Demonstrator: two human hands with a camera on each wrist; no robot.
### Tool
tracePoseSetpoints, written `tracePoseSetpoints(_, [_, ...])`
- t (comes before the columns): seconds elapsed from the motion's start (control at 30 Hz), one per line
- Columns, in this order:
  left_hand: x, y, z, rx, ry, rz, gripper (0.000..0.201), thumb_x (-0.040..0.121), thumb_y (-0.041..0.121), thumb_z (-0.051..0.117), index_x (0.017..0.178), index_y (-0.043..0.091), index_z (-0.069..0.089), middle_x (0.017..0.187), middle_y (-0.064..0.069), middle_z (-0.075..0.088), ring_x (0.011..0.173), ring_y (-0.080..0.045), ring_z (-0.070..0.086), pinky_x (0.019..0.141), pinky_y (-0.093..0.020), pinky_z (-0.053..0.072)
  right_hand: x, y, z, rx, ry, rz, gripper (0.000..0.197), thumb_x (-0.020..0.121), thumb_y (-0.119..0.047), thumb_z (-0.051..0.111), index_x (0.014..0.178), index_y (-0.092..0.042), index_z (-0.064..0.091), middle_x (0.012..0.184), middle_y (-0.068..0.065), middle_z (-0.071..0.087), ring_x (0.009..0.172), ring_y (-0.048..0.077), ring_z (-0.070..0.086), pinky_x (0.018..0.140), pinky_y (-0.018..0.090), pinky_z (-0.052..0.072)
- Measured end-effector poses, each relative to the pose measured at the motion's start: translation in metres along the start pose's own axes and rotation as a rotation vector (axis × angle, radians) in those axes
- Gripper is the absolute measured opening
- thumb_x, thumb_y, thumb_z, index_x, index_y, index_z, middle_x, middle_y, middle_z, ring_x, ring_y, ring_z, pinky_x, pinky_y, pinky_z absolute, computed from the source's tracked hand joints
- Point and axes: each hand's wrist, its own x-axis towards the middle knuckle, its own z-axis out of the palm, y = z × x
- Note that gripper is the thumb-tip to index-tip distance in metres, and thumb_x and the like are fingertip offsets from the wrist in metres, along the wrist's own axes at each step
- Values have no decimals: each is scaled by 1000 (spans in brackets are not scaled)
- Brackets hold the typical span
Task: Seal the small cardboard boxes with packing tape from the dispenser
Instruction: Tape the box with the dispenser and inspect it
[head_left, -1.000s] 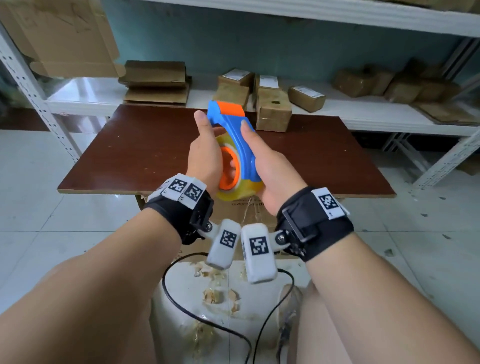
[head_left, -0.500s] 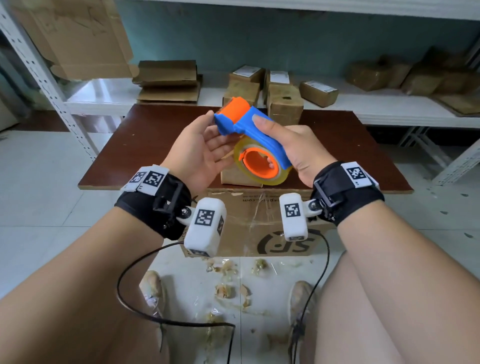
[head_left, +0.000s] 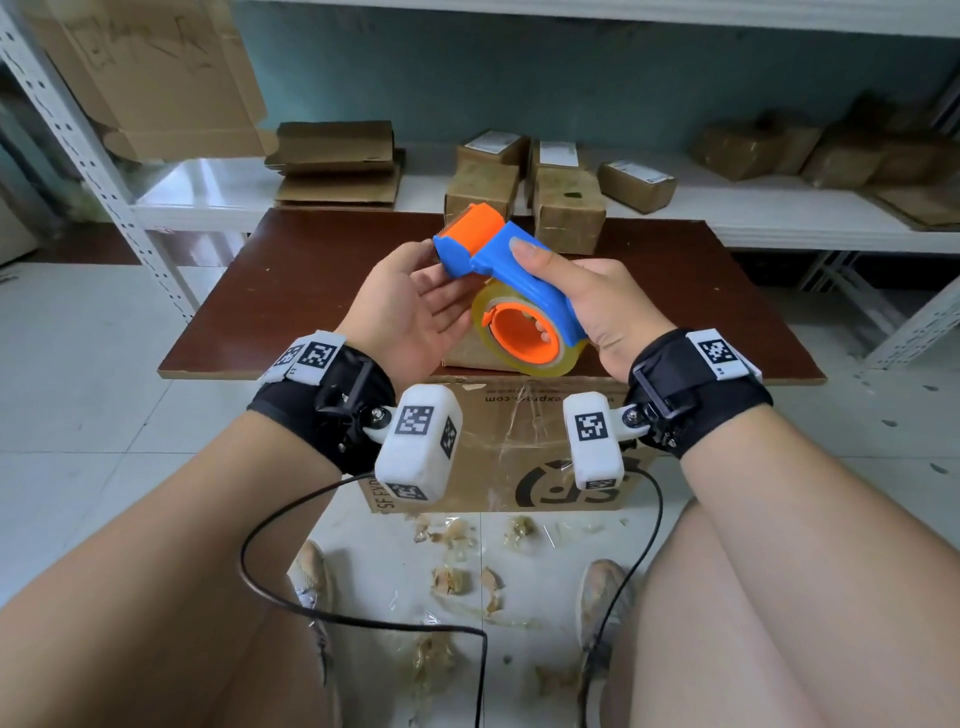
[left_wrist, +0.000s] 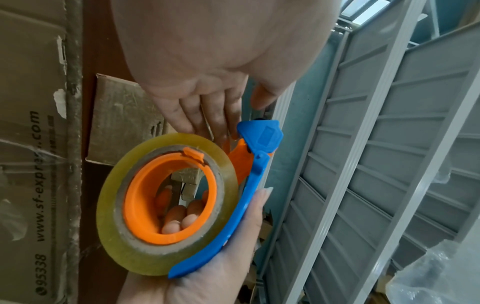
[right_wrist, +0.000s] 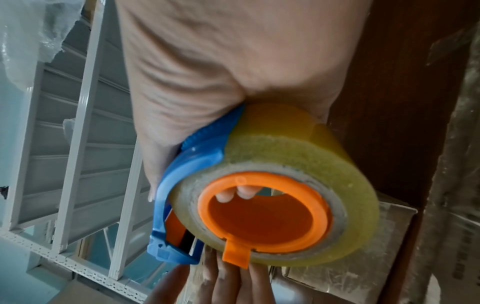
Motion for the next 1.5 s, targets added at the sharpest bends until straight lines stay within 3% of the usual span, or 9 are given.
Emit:
tracePoseSetpoints(0.1, [3,-1,2,34,26,-30,25,105,34,59,106,14,73,113,-5,81,116,-17,72,111,-33,50,0,2,-2,-20,1,-13,96,60,-72,86,105,12,72,84,13,73,75,22,63,76,34,48])
tracePoseSetpoints(0.23, [8,2,1,33,47,-78,27,102,24,66,77,16,61,104,-7,81,115,-20,75,109,-35,54,-1,2,-6,-10,-5,-24,77,76,-62,86,106,8,75,83,12,73,74,21,64,75,33,48])
tracePoseSetpoints(0.5, [10,1,-1,70,40,-99,16,104,27,64,98,12,68,103,-9,82,108,-22,78,103,-39,59,-11,3,-11,-45,-46,-60,86,70,-65,82,107,12,73,99,28,75,78,25,66,79,35,49])
tracePoseSetpoints(0.67, [10,8,-5,53,53,-84,11,104,21,64,104,10,66,90,-8,79,89,-21,81,72,-36,67,-14,1,-12,-106,-65,-99,99,68,-73,84,102,19,64,85,26,66,74,28,55,74,38,41])
tracePoseSetpoints(0.83, [9,12,-7,38,54,-79,6,101,19,71,102,13,73,88,-5,80,88,-19,81,81,-34,67,-18,-1,-11,-212,-85,-185,98,70,-75,80,92,19,63,81,37,58,70,29,48,72,40,36])
tracePoseSetpoints(1.0, [8,10,-6,9,63,-27,9,106,8,60,105,5,68,85,-10,80,84,-21,81,84,-36,66,-22,-7,-14,-330,-80,-230,53,82,-62,81,73,-10,79,64,2,69,61,14,58,65,30,43])
tracePoseSetpoints(1.1, [8,9,-6,1,67,-17,11,107,10,58,100,5,66,76,-9,78,77,-20,81,82,-37,67,-28,-10,-15,-396,-63,-262,46,85,-58,80,71,-13,77,57,-7,65,55,7,55,56,21,40])
tracePoseSetpoints(1.27, [7,14,-12,8,9,-68,12,105,10,62,101,1,67,86,-15,79,81,-24,80,78,-37,67,-32,-4,-17,-393,-48,-312,71,82,-65,80,78,5,71,71,27,60,60,25,50,62,37,37])
tracePoseSetpoints(1.5, [8,16,-17,137,-64,-142,12,105,9,62,103,4,72,90,-13,76,75,-17,78,77,-30,67,-35,-3,-25,-456,-102,-352,81,76,-72,76,74,8,64,71,31,54,66,44,50,62,38,34])
